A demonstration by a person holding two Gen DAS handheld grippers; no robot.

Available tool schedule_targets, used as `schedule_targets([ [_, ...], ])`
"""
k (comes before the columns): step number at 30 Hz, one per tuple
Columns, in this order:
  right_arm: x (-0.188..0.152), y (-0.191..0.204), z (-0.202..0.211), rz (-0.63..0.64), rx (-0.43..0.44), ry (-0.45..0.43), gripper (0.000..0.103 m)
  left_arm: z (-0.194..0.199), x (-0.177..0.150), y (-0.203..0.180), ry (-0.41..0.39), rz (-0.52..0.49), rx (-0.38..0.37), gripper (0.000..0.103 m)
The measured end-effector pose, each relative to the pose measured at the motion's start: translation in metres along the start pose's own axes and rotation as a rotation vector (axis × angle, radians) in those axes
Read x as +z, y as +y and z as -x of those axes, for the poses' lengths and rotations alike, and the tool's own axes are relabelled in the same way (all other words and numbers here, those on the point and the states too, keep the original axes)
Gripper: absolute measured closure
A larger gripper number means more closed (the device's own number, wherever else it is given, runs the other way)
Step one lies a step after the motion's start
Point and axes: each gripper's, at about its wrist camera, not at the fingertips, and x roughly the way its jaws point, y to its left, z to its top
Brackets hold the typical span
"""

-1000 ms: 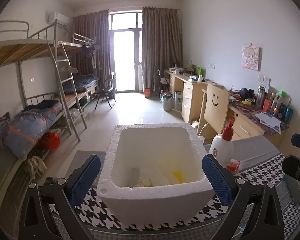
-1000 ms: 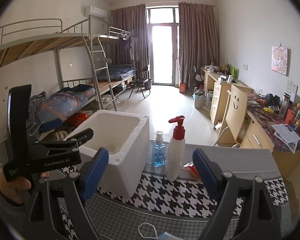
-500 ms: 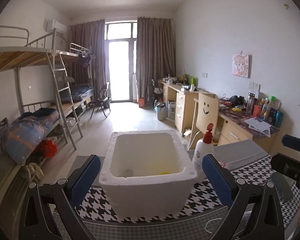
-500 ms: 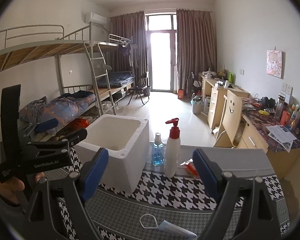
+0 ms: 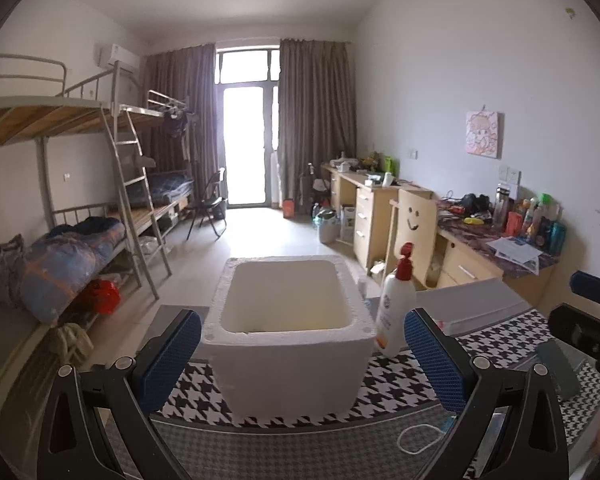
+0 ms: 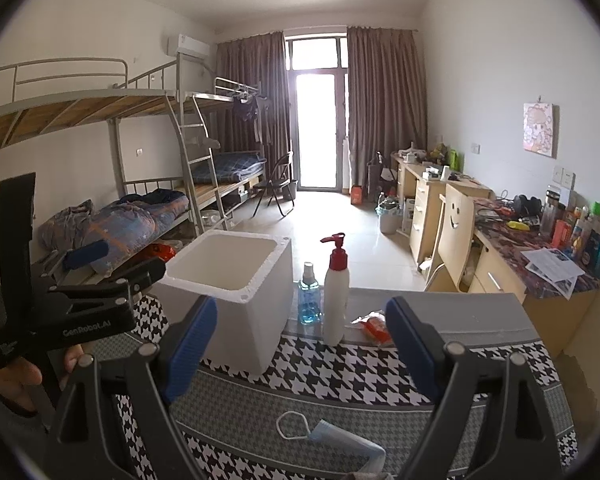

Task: Organize soft objects
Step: 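Bring both open tools back from the box to the table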

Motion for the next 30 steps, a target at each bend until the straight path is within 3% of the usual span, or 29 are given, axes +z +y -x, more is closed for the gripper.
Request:
schedule_targets([
  [14,-0.013,-0.007,0.026,-0.042,0.007,-0.04,0.014,0.043,-0.015,-0.01,-0.099,-0.031,-0.008,0.001],
  [30,-0.028,-0.003,0.053,-0.035,-0.025,-0.076,0.014,0.067,-0.035,-0.018,-0.119,-0.021,-0.06,0.001],
])
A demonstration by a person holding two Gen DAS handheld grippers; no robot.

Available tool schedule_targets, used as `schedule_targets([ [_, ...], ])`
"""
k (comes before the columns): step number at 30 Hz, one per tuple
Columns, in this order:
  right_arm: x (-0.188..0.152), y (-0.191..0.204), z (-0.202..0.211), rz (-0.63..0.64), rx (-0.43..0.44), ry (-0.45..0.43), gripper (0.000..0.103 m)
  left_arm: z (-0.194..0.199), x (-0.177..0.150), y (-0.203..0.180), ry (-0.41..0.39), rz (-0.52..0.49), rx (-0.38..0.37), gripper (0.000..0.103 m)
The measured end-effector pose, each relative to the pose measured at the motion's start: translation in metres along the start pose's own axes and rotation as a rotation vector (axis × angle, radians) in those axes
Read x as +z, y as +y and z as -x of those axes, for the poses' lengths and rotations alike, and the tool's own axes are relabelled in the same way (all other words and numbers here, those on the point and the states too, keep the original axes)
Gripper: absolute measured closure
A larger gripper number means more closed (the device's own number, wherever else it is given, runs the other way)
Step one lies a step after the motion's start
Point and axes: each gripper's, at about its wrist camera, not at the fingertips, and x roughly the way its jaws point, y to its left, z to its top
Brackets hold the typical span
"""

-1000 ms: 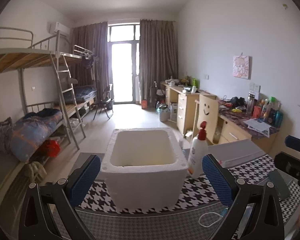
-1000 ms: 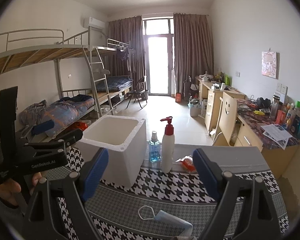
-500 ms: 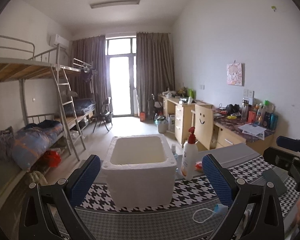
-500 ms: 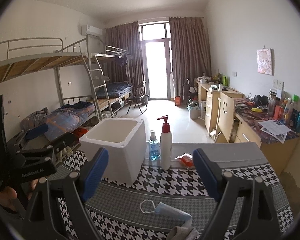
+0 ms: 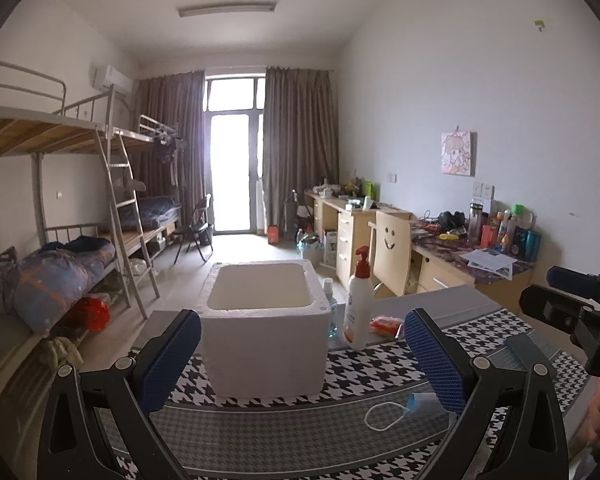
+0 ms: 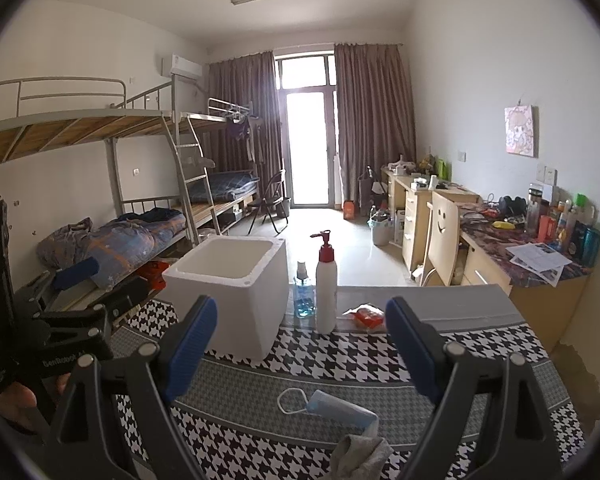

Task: Organize soft objects
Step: 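Bring both open tools back from the box to the table, then move the right tool to the grey sock while the left tool approaches the blue mask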

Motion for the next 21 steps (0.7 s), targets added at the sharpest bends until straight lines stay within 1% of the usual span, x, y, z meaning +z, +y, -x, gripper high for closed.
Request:
schedule_targets([
  [6,-0.009,0.0,0.008,-0.002,-0.015,-0.003,0.014,0.009,-0.009,-0.007,-0.009,-0.003,-0.02,0.001],
  [10,-0.019,-0.005,0.01,-0.006,-0.033,0.0,0.014,0.007,-0.017,-0.013,0.012,-0.002,-0.042,0.001],
  [16,-0.027,-0.009,0.015,-0.012,-0.052,0.0,0.014,0.011,-0.023,-0.018,0.021,-0.002,-0.059,0.001],
  [21,-0.035,-0.014,0.021,-0.036,-0.062,-0.001,0.014,0.012,-0.031,-0.025,0.037,-0.004,-0.089,0.001],
])
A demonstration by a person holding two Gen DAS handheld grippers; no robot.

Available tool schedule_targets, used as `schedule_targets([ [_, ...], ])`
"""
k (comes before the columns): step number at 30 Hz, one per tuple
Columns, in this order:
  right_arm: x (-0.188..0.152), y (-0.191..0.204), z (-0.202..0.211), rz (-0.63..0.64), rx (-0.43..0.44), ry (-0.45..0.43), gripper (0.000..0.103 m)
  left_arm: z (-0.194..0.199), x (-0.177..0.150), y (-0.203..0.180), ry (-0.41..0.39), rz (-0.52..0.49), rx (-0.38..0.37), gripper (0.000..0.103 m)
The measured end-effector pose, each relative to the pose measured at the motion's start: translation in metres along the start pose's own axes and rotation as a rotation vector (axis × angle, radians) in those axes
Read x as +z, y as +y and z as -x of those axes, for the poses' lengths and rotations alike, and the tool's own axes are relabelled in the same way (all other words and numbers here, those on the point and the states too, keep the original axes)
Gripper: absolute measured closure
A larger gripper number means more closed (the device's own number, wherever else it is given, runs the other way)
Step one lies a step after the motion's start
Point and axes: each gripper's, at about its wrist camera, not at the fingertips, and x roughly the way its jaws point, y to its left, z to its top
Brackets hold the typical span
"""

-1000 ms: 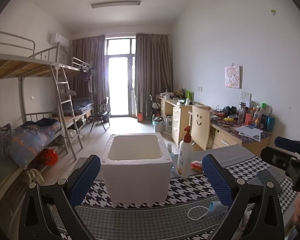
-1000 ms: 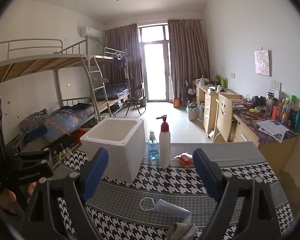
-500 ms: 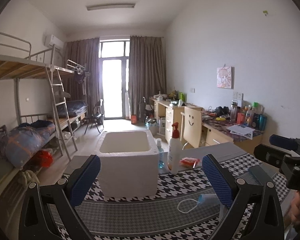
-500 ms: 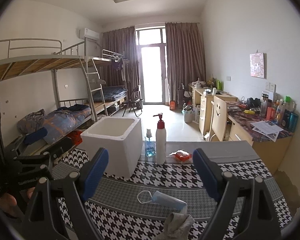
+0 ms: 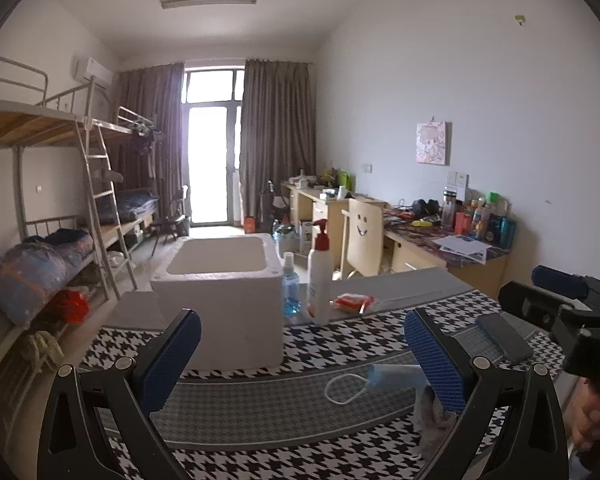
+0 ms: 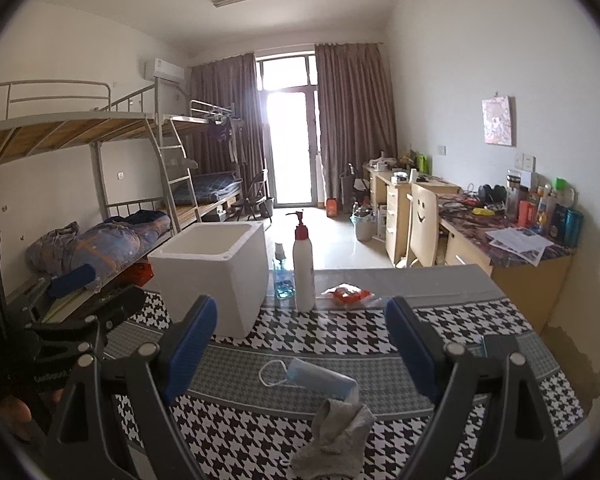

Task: Organize soft objects
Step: 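Move the right tool to the grey sock while the left tool approaches the blue mask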

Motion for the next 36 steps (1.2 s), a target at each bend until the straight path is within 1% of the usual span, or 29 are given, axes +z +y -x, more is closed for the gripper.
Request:
schedule_targets([
  [5,-0.009,-0.003,0.001,-0.005,-0.017,0.01,0.014,-0.002,-0.002,-0.001,-0.005,0.003,-0.025,0.001],
  [7,-0.012,-0.004,-0.001,-0.012,-0.018,0.017,0.014,-0.003,-0.004,-0.003,-0.014,-0.008,-0.022,0.001],
  [11,-0.013,-0.005,-0.006,0.003,-0.023,0.027,0.014,-0.009,-0.01,-0.003,0.013,0.004,-0.04,0.001],
  [17,-0.018,-0.008,-0.01,-0.011,-0.019,0.032,0.014,-0.012,-0.021,-0.001,0.021,-0.009,-0.01,0.001],
  [21,-0.022,-0.005,-0.01,-0.003,-0.022,0.033,0.014,-0.015,-0.023,0.001,0.036,0.016,-0.037,0.001],
  [26,-0.032,-0.008,-0.014,0.002,-0.047,0.056,0.014,-0.022,-0.025,-0.001,0.048,0.009,-0.056,0.001],
  [30,-0.037,-0.012,-0.016,-0.015,-0.047,0.068,0.014,-0.024,-0.028,-0.004,0.055,0.004,-0.084,0.001],
  [36,-0.045,-0.013,-0.018,-0.013,-0.061,0.086,0.014,-0.03,-0.033,-0.007,0.078,-0.005,-0.097,0.001],
])
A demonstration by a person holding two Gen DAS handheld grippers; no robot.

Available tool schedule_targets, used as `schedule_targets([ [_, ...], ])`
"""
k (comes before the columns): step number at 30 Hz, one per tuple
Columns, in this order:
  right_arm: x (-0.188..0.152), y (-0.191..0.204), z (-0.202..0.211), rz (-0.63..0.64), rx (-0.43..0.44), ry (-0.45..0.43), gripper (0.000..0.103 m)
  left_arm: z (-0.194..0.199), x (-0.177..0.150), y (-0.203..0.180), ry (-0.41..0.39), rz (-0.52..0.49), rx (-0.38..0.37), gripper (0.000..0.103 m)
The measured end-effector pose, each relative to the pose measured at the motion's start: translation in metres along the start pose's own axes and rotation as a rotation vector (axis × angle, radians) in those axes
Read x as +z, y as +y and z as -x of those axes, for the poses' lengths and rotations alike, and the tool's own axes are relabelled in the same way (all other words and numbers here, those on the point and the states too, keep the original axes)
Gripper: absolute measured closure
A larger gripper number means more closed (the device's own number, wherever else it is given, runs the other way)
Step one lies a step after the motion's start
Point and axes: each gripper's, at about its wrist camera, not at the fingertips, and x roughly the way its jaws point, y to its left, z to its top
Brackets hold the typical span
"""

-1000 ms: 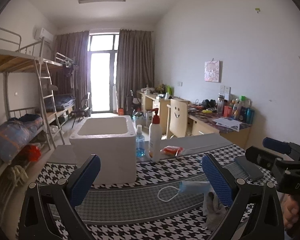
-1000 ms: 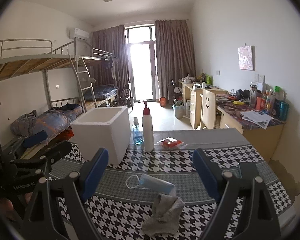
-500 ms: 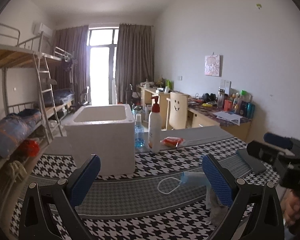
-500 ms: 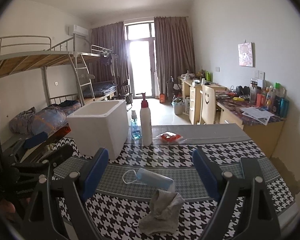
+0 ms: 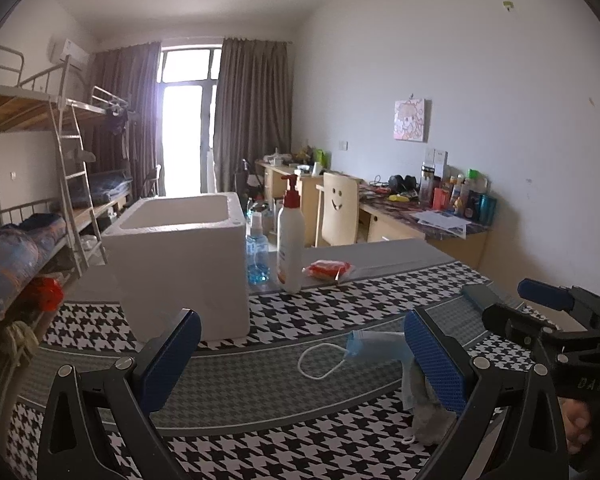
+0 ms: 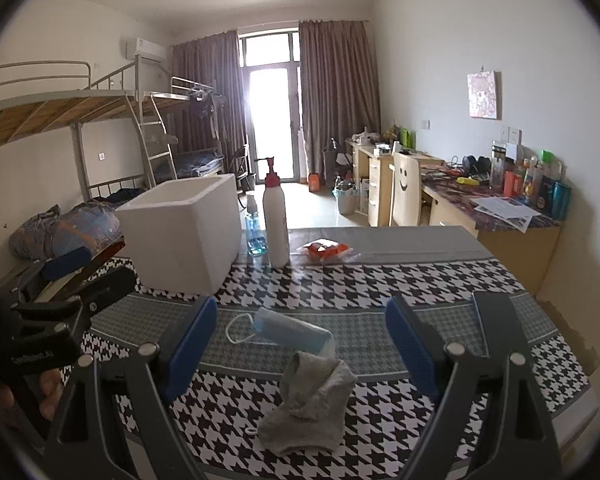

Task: Organize soft objects
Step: 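Move the right tool to the grey sock while the left tool approaches the blue mask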

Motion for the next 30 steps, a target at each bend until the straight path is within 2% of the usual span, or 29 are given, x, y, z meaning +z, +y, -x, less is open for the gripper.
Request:
schedule_targets([
  [12,-0.021,-0.011,-0.009,-0.032,0.0,0.051,0.014,-0.029,0.0,-0.013,0.082,-0.055,-0.041,0.001],
  [15,-0.026,-0.016,-0.009,-0.042,0.004,0.061,0.014,-0.037,0.0,-0.015,0.123,-0.055,-0.091,0.001],
  [20,-0.033,-0.025,-0.012,-0.068,-0.007,0.079,0.014,-0.049,0.002,-0.02,0.145,-0.068,-0.102,0.001],
  [30,-0.043,-0.032,-0.017,-0.095,-0.022,0.109,0.014,-0.076,0.001,-0.045,0.164,-0.209,-0.119,0.001],
])
